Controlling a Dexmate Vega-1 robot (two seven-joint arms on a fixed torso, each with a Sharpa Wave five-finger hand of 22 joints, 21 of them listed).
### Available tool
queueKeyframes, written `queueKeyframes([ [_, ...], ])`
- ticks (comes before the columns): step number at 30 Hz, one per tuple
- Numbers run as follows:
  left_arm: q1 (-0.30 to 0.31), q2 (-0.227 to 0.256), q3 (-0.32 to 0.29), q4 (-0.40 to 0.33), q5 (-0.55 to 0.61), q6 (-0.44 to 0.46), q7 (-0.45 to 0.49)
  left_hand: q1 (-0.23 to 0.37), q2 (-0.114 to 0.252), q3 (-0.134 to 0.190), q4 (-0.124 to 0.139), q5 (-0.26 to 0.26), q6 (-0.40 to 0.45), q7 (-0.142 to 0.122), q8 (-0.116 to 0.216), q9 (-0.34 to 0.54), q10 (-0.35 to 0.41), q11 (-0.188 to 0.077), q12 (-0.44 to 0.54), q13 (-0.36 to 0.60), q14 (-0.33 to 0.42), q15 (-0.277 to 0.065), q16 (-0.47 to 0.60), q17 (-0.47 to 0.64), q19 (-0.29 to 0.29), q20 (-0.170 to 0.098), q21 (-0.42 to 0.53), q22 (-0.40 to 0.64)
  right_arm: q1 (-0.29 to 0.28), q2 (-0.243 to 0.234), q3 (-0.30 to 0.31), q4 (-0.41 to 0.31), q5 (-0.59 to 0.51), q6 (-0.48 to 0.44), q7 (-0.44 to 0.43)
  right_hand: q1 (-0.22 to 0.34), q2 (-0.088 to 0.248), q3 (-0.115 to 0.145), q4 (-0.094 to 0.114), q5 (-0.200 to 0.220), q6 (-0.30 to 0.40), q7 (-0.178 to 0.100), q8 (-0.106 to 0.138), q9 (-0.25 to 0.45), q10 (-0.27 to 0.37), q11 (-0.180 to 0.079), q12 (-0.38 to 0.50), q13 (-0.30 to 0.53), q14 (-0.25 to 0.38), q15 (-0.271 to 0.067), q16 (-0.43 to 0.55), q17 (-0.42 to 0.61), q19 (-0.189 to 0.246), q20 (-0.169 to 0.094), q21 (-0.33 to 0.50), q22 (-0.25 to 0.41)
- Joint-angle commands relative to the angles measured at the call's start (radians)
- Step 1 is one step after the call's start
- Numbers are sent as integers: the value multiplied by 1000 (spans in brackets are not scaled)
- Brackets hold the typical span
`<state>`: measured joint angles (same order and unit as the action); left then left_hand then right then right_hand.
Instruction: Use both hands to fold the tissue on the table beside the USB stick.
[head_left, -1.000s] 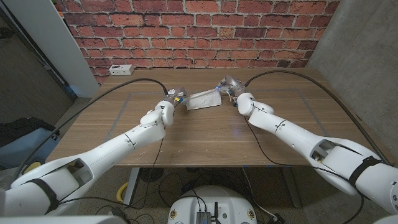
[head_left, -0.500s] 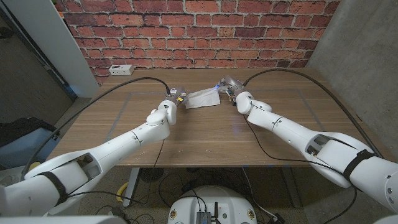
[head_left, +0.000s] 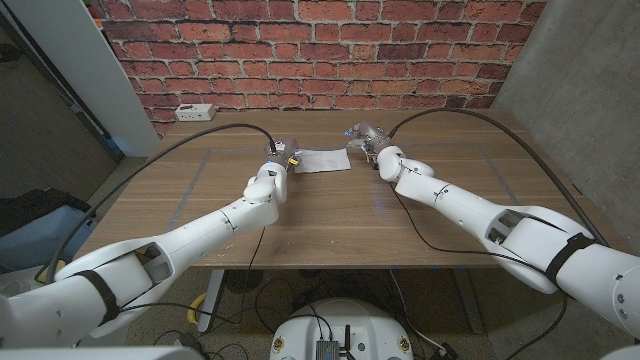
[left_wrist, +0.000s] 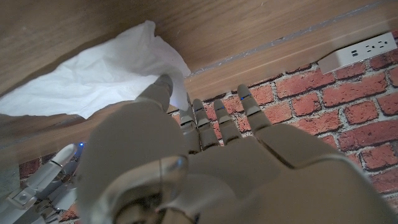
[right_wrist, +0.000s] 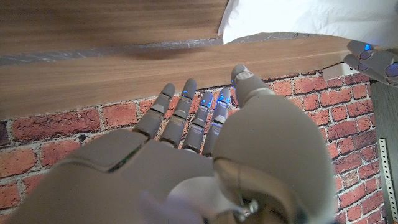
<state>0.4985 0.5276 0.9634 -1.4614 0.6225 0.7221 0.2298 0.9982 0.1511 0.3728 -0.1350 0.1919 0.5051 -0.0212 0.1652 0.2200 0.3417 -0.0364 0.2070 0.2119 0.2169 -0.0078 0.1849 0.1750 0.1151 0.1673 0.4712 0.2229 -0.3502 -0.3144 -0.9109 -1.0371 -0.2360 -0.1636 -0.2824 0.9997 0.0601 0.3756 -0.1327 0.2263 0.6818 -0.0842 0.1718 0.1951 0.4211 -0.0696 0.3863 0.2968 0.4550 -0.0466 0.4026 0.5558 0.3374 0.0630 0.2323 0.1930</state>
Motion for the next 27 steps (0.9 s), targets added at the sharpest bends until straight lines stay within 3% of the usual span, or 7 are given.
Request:
queueKeyframes([
  [1, 37, -22, -15, -6, 36, 69, 132, -41, 15, -11, 26, -2, -64, -1, 4, -4, -29, -1, -6, 6, -7, 4, 5, 8, -14, 7, 5, 4, 2, 1, -1, 14, 17, 42, -2, -29, 20, -3, 26, 4, 15, 13, 15, 2, 20, 16, 0, -1, -1, -90, 6, 11, 10, 5, 0, 4],
  [6, 91, -35, -79, -25, -5, 39, 260, -103, 42, -5, 80, 0, -120, 13, 11, -12, -47, 27, -2, 7, -5, 12, 12, 17, -24, 18, 9, 6, -10, -9, 7, -7, 26, 47, 4, -58, 38, -9, 44, -2, 41, 25, 25, 1, 48, 26, 5, -5, 12, -92, 18, 18, 21, 3, 5, 5],
  [14, 113, 21, -98, -98, -52, -26, 223, -142, 51, 14, 123, 0, -98, 7, 28, -15, -12, 29, 16, 8, 12, 13, 20, 21, -23, 18, 17, 8, -41, -37, 37, -59, 70, 66, 40, -96, 84, -5, 75, -10, 53, 38, 27, 0, 71, 49, 6, -10, 14, -80, 24, 25, 33, -2, 10, 5],
  [19, 110, 72, -107, -136, -103, -102, 124, -187, 14, -1, 147, -12, -70, 1, 37, -20, 14, 19, 26, 7, 21, 10, 20, 18, -44, 22, 13, 8, -62, -63, 43, -110, 77, 57, 68, -105, 89, 2, 76, -17, 60, 42, 28, 0, 101, 71, 14, -13, 21, -67, 16, 14, 56, -12, 19, 5],
  [27, 99, 108, -91, -161, -98, -125, 25, -261, -44, -51, 167, -22, -40, -6, 39, -27, 24, 12, 28, 5, 24, 6, 18, 15, -79, 33, 1, 5, -85, -105, 42, -198, 68, 20, 123, -112, 89, 11, 72, -26, 49, 44, 22, 0, 89, 77, 6, -18, 5, -61, -13, -9, 70, -18, 26, 5],
])
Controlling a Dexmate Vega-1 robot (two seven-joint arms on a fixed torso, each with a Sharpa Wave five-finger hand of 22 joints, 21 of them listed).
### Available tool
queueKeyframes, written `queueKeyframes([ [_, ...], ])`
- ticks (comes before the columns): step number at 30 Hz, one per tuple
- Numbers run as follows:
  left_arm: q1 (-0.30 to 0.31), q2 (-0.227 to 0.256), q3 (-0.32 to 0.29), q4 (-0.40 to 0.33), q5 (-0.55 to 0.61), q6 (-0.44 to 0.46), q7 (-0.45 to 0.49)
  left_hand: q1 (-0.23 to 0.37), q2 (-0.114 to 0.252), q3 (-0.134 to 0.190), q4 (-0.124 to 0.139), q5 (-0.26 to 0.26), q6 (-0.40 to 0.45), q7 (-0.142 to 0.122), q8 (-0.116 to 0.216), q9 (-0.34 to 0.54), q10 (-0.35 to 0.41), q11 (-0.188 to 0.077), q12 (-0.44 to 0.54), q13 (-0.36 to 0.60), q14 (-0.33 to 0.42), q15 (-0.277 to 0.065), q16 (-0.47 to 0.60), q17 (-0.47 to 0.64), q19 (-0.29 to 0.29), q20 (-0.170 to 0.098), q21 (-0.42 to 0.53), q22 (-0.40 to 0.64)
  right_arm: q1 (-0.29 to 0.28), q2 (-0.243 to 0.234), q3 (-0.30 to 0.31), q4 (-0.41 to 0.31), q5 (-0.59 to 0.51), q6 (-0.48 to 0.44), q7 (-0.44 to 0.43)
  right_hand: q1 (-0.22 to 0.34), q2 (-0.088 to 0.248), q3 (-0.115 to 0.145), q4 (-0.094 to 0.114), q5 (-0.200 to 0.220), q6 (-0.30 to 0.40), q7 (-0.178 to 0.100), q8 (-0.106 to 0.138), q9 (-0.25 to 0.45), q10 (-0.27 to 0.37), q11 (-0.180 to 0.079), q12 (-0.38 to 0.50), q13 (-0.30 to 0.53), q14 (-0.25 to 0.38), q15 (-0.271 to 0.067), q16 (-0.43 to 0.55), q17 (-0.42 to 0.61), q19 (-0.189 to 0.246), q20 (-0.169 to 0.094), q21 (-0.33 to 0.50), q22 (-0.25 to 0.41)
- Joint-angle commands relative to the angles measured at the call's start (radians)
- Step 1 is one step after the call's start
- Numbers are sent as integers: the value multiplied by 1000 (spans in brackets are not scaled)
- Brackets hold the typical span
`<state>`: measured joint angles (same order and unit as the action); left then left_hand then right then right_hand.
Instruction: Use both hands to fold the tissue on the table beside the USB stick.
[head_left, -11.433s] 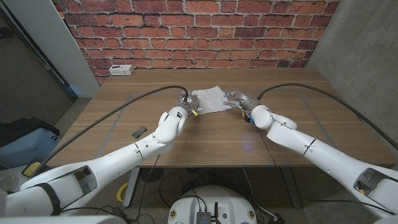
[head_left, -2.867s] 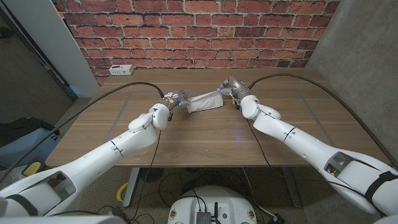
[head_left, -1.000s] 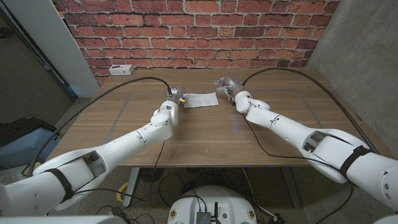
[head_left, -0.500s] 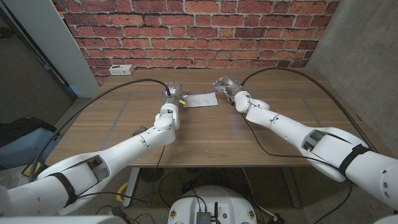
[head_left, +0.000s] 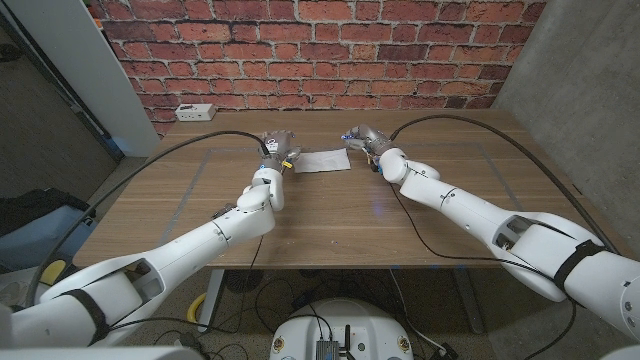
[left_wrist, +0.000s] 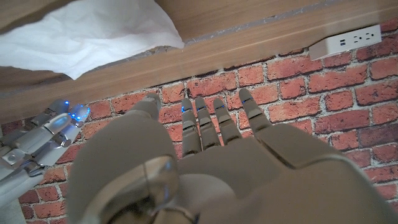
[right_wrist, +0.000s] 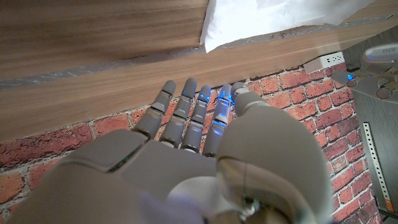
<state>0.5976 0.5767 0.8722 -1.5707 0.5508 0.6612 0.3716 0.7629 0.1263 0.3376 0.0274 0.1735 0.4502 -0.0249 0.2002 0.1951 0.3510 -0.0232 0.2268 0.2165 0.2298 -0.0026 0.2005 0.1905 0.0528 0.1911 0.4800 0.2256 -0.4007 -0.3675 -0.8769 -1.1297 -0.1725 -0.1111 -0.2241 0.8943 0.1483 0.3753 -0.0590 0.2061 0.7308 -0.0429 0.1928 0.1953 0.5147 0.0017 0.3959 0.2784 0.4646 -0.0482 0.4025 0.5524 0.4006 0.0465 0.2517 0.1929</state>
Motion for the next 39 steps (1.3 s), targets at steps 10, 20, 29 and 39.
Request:
queueKeyframes([
  [10, -22, 92, 35, -84, 28, -46, -240, -71, -92, -62, -11, 4, 14, -24, -6, -7, -6, -11, -5, -5, -29, 4, -15, -8, -53, 3, -26, -6, -55, -94, -9, -209, -31, -94, 127, -31, -7, 18, -4, -19, -60, -7, -13, 0, -41, 6, -29, -10, -37, -51, -61, -42, -3, 10, 4, 4],
  [20, -22, 106, 63, -117, 116, 3, -306, -55, -115, -67, -40, 9, 53, -41, 5, -8, -8, -30, -6, -8, -55, 12, -18, -11, -71, 7, -38, -12, -66, -127, -24, -287, -62, -140, 194, -59, -37, 21, -24, -22, -110, -44, -11, -3, -69, -36, -66, -27, -108, -29, -129, -89, -53, 31, -15, 1],
  [29, -23, 115, 81, -143, 194, 60, -374, -4, -119, -55, -89, 13, 128, -36, 20, -7, -30, -39, -14, -11, -89, 21, -21, -12, -79, 10, -48, -18, -62, -139, -36, -319, -82, -148, 244, -76, -70, 17, -45, -19, -164, -43, -14, -5, -110, -39, -102, -37, -154, -16, -163, -114, -83, 42, -27, -1],
  [39, -43, 101, 91, -115, 221, 60, -443, 53, -100, -34, -133, 12, 162, -78, 17, -7, -51, -41, -17, -13, -112, 32, -18, -13, -79, 12, -55, -21, -54, -134, -39, -323, -73, -147, 302, -34, -51, 60, -84, -11, -151, -69, 0, -6, -100, -72, -116, -45, -167, -14, -176, -129, -92, 44, -30, -2],
])
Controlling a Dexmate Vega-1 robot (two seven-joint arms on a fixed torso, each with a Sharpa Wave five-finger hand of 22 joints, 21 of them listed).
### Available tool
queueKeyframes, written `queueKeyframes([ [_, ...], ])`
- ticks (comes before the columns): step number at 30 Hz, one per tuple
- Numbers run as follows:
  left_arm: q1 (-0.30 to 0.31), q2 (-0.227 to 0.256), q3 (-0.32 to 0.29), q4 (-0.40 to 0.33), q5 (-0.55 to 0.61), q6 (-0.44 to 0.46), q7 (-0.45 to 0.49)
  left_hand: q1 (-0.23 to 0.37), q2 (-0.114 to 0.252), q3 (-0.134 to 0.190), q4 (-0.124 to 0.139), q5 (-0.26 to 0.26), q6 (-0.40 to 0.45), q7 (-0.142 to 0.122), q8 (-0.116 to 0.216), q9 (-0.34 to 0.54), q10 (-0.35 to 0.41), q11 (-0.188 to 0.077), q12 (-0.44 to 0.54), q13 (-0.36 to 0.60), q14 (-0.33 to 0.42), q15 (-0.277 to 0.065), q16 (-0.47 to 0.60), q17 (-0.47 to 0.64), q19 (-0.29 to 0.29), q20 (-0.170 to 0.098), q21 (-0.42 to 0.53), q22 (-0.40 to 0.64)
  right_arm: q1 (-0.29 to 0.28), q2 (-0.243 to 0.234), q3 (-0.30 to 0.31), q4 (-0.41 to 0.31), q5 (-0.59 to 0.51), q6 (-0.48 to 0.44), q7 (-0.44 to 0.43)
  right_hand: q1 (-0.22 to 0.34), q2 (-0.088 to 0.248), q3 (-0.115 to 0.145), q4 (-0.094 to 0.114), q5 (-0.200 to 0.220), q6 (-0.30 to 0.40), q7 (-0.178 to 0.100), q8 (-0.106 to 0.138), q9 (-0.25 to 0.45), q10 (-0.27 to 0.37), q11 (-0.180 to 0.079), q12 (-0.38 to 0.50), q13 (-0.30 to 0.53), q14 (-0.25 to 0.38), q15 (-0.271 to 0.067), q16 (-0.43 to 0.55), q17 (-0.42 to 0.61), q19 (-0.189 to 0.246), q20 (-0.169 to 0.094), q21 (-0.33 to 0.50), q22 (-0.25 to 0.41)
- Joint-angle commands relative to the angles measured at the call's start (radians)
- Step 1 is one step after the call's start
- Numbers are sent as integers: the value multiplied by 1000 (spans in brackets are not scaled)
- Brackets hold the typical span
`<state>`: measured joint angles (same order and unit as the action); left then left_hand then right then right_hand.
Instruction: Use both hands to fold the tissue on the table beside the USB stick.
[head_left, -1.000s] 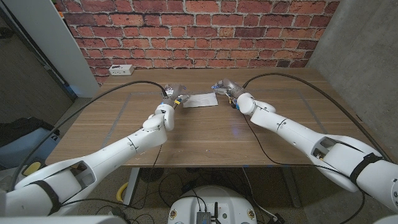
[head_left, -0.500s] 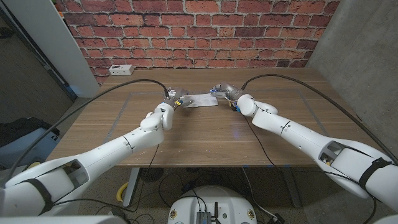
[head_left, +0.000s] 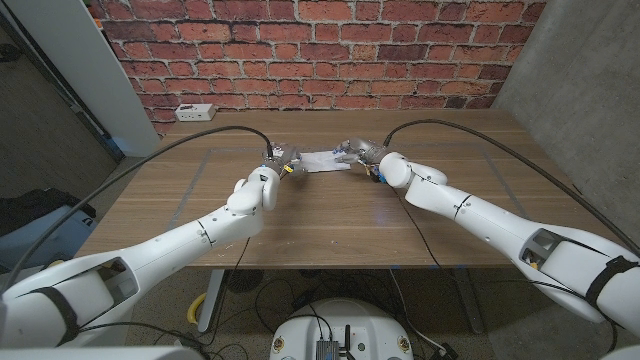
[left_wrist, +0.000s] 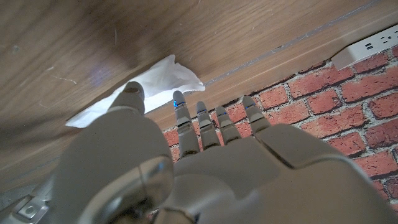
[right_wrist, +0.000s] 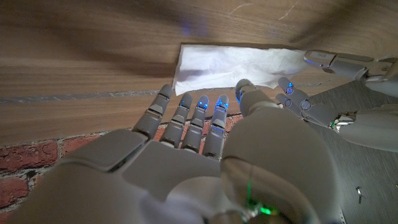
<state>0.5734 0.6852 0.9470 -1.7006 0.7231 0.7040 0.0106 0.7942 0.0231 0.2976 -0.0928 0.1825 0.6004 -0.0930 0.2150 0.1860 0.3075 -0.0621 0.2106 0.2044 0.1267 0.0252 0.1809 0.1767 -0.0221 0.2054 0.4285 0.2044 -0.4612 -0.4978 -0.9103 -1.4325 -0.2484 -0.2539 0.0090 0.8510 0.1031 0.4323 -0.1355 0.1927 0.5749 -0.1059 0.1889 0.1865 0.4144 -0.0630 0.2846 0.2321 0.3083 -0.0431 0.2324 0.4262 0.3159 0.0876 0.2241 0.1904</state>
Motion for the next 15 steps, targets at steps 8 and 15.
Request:
queueKeyframes([
  [8, -46, -25, 31, 61, 72, -13, -98, 47, 13, 12, -35, -3, 4, -70, -13, 2, -44, -7, -9, -2, -27, 10, 2, 1, -1, -3, -6, 0, 4, 1, 2, -17, 11, -4, 70, -31, -32, -11, 1, -4, -14, 9, -1, 2, 2, 20, -16, -2, -28, -9, -11, -6, -27, 9, -9, 0],
  [15, -53, -45, 38, 104, 90, -41, -71, 61, 13, 13, -47, -4, 29, -85, -8, 2, -32, -16, 0, -2, -18, -3, 8, 0, 15, -9, -3, -1, 2, 0, 4, -20, 13, -6, 71, -44, -34, -14, 5, -5, -18, 16, -1, 1, -3, 25, -21, -3, -31, -8, -11, -6, -32, 13, -11, 0],
])
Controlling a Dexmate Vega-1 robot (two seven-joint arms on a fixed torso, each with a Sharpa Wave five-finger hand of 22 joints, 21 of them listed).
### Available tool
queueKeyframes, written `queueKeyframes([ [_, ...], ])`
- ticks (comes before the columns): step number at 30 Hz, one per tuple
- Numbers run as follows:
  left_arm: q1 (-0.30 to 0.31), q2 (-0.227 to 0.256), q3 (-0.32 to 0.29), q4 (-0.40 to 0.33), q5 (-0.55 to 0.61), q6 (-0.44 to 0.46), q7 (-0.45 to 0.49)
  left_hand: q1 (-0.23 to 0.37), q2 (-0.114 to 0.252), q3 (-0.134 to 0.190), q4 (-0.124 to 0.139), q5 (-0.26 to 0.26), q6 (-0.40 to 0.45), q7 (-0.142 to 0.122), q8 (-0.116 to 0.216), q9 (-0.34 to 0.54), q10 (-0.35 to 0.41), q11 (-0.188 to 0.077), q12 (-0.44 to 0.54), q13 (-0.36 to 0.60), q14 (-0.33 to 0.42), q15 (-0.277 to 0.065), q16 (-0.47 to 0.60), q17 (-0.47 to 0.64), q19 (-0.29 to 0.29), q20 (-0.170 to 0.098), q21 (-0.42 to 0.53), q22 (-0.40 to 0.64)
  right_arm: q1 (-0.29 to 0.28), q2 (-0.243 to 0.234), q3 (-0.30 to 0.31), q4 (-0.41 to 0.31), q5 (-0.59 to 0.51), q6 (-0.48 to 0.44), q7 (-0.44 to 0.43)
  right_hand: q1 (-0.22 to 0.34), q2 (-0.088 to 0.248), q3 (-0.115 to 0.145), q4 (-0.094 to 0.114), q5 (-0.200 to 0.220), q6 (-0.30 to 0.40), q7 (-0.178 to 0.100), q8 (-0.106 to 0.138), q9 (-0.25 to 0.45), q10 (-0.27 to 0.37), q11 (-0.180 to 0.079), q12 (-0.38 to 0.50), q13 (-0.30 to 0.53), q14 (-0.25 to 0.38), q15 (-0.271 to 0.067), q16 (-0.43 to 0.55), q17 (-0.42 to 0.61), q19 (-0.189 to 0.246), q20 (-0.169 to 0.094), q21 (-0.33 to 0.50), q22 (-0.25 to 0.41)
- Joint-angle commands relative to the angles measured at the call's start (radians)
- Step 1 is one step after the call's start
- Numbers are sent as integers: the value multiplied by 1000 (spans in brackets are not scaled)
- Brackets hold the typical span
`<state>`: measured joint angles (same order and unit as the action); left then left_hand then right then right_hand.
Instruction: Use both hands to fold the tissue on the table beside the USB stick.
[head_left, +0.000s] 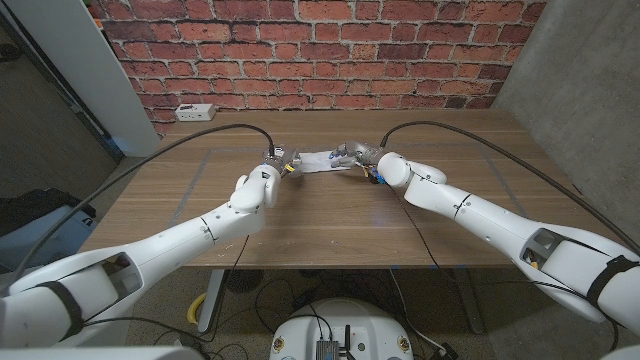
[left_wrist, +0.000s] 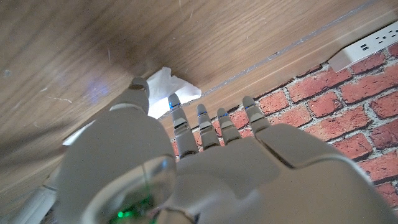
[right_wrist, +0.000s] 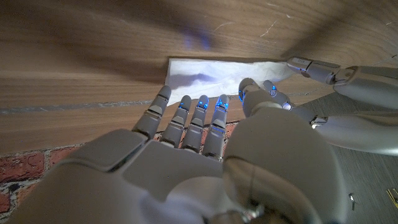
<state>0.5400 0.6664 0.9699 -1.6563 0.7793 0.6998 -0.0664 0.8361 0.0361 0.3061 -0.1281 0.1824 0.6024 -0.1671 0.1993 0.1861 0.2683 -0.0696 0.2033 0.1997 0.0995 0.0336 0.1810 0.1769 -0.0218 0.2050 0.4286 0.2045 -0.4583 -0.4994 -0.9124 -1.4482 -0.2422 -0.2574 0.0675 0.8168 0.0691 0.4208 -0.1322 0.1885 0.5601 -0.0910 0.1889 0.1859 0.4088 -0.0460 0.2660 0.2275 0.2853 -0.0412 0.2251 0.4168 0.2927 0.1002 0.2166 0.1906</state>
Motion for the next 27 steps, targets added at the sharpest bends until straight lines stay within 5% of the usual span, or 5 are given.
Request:
queueKeyframes([
  [1, -21, -31, 16, 67, 36, -38, 7, 30, 3, 8, -18, -4, 41, -10, 10, 2, 14, -24, 11, 2, 14, -14, 10, 0, 21, -11, -2, -1, -2, 1, 6, -6, 5, -2, 10, -11, 0, -2, 2, 0, -3, 1, 0, 2, 3, 8, -3, 2, -7, -10, -3, 3, -9, 1, -3, 0],
  [8, -14, -58, 9, 115, 31, -47, 65, 136, 74, 60, -44, 10, 195, 50, 38, 3, 90, -32, 36, 0, 67, -40, 21, -2, 71, -22, 15, -1, 6, 0, -3, -10, -5, -17, 26, -22, 10, 10, 2, 3, 44, -16, 18, 2, 36, -22, -1, -1, 0, -9, 0, -1, -11, 0, -2, 0],
  [14, -3, -75, 1, 141, 26, -49, 134, 198, 121, 93, -44, 17, 325, 90, 53, 4, 161, -33, 53, -1, 119, -65, 23, -5, 121, -41, 39, 2, 19, 1, -17, -7, -19, -38, 46, -41, 13, 23, -2, 2, 129, -13, 40, 0, 120, -12, 16, -6, 30, -21, 10, -9, -10, 0, 1, -1],
  [23, -8, -77, 34, 143, 95, -28, 191, 210, 127, 96, -39, 14, 364, 101, 47, 4, 213, -48, 65, -2, 154, -87, 26, -5, 151, -53, 56, 5, 23, -4, -33, -24, -49, -69, 53, -51, 13, 36, -8, 2, 186, -15, 50, -2, 176, -7, 22, -12, 55, -31, 16, -19, -4, -4, 4, -1],
  [27, -30, -58, 85, 136, 198, -27, 183, 204, 125, 90, -32, 10, 360, 76, 36, 5, 221, -52, 64, -2, 168, -95, 27, -4, 154, -58, 61, 6, 23, -9, -40, -36, -63, -87, 59, -52, 12, 37, -8, 2, 189, -12, 49, -2, 178, -7, 21, -12, 56, -31, 15, -20, -4, -4, 4, -1],
])
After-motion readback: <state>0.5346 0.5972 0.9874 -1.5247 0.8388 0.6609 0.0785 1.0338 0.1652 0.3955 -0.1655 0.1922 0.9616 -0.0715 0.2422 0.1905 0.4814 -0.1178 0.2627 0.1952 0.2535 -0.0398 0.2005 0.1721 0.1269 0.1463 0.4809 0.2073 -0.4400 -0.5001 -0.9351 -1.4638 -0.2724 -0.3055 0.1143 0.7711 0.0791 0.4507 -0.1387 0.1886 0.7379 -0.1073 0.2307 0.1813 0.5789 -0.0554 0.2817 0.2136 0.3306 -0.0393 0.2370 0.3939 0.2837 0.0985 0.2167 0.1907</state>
